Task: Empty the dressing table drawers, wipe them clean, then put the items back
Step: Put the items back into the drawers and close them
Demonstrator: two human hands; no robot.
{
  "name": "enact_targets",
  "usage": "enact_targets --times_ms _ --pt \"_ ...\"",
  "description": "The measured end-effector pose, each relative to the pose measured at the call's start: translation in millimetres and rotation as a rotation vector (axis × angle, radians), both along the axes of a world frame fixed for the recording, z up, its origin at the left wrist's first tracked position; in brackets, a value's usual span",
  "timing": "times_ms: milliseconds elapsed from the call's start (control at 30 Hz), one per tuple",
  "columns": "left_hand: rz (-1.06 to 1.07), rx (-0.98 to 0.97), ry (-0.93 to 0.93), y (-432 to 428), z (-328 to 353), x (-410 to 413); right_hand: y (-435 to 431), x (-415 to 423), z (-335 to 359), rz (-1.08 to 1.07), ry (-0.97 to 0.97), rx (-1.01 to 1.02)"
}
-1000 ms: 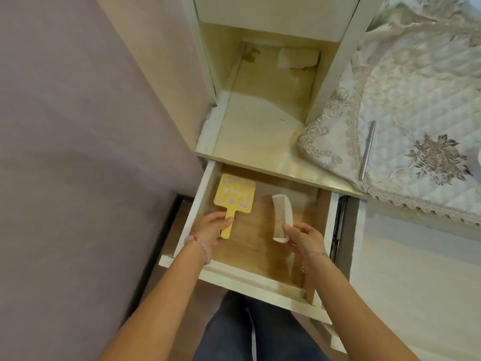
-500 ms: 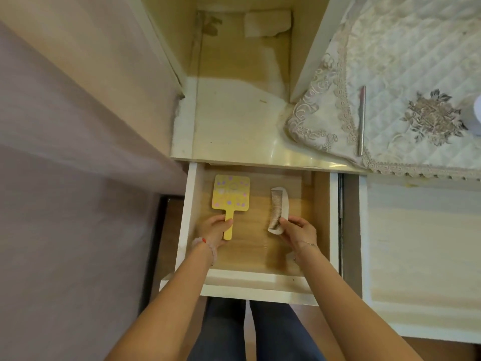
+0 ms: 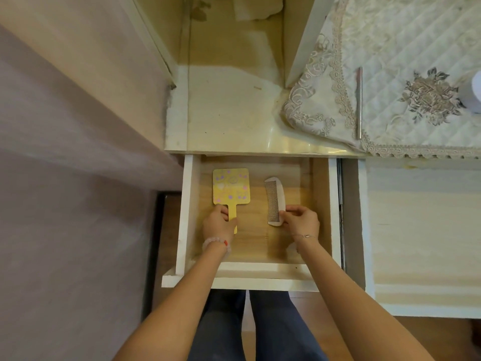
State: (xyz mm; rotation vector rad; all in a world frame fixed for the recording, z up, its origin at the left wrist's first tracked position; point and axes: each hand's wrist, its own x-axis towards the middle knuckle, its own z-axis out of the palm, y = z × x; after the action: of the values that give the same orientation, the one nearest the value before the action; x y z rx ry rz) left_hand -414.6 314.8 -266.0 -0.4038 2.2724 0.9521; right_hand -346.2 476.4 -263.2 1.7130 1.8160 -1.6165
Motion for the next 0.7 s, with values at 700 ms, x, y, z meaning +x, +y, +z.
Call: enact_targets --times_ms 700 --pt "-0.352 -0.117 0.222 -8 41 -11 11 0 46 0.572 0.103 0.355"
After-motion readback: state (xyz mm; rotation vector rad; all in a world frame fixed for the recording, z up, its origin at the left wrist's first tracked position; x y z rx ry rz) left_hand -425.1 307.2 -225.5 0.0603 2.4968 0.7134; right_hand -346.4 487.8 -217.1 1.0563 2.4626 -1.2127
